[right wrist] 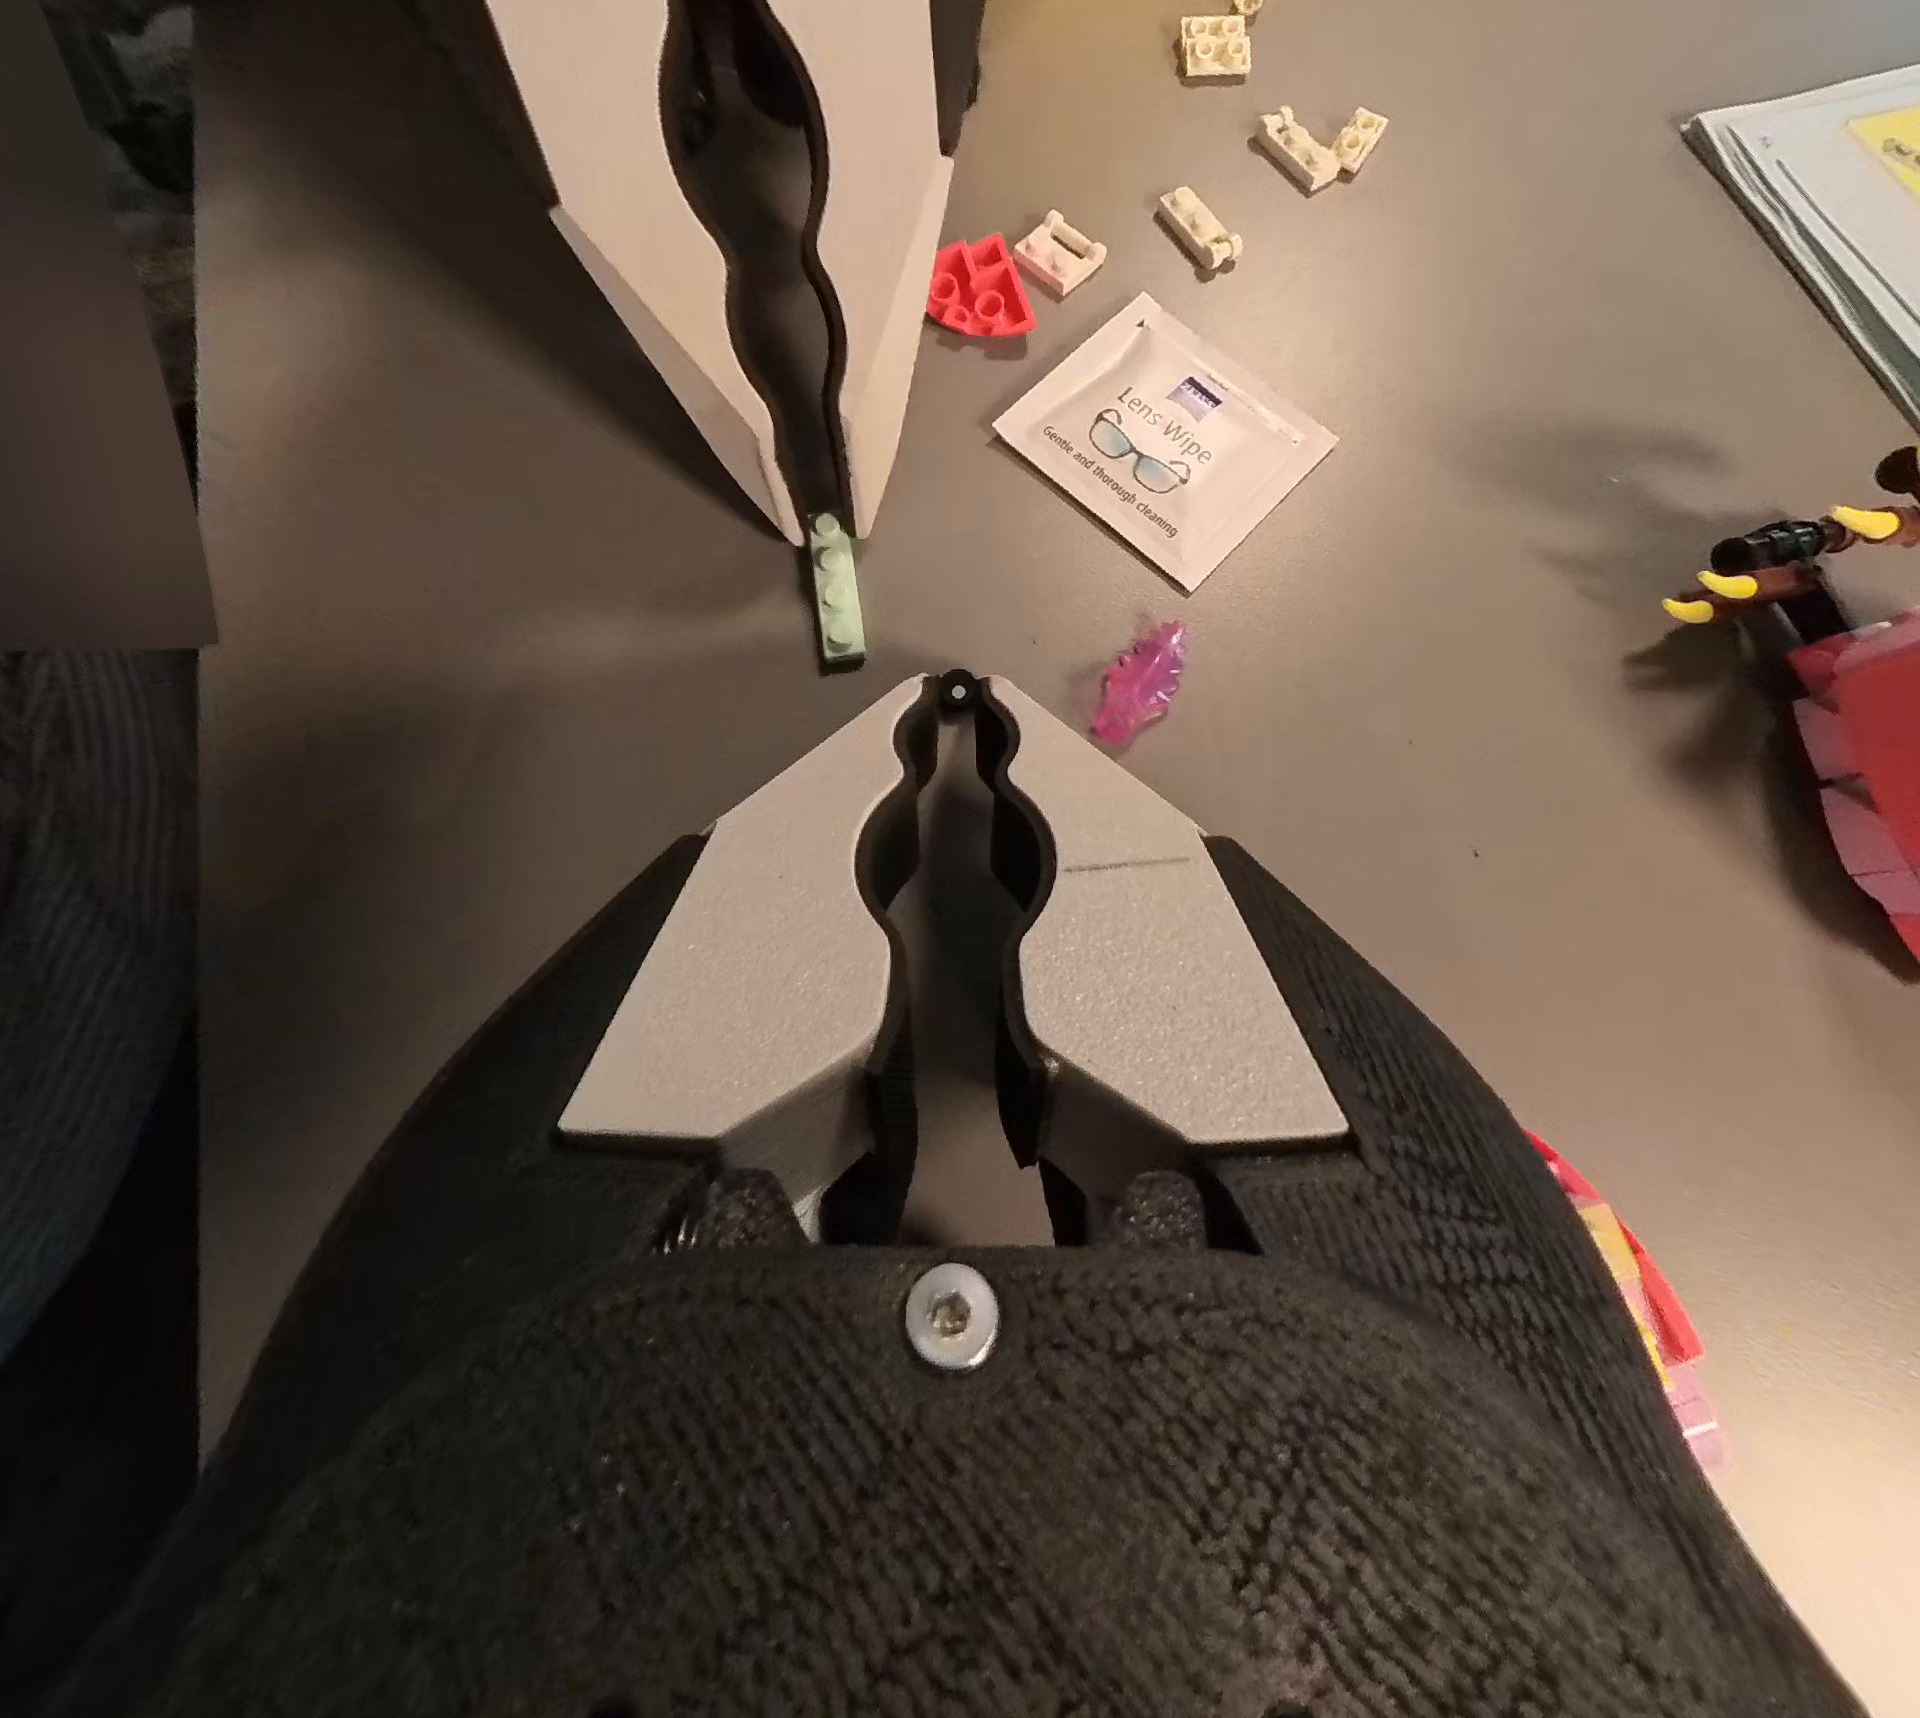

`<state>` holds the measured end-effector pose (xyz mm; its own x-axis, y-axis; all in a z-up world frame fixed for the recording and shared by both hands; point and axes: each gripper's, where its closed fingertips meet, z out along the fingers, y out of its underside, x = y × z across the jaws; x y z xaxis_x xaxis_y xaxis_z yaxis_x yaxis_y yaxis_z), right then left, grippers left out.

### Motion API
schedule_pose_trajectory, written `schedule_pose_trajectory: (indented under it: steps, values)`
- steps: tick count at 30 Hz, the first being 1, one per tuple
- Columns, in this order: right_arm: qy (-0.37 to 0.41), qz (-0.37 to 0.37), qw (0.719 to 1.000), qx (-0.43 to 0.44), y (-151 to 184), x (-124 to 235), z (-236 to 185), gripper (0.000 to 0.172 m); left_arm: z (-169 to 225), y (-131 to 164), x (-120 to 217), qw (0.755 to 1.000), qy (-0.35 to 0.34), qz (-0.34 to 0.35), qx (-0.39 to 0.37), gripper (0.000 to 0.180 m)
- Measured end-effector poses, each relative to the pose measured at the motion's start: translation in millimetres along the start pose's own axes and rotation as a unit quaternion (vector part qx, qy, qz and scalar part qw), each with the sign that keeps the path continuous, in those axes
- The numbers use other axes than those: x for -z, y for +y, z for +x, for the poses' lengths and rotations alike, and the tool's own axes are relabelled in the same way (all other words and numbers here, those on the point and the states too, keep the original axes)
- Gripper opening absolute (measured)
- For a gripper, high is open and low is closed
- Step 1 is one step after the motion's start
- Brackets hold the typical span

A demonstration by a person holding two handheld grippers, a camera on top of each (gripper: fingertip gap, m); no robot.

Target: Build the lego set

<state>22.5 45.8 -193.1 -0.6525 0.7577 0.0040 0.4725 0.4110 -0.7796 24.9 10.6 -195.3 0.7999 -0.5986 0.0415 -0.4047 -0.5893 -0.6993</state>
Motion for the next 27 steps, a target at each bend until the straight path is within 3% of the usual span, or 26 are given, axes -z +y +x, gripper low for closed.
schedule_pose_trajectory:
  steps: [6, 27]
  values:
    - [-0.054, 0.042, 0.998, 0.008, -14.0, 3.0, -21.6, 0.005, -0.2, -1.3, -1.4, 1.0, -0.005, 0.001, 0.0, 0.007]
    - [-0.043, 0.016, 0.999, 0.024, -8.9, -3.4, -22.5, 0.007, -0.6, -1.6, -1.9, 1.0, -0.002, 0.005, 0.003, 0.007]
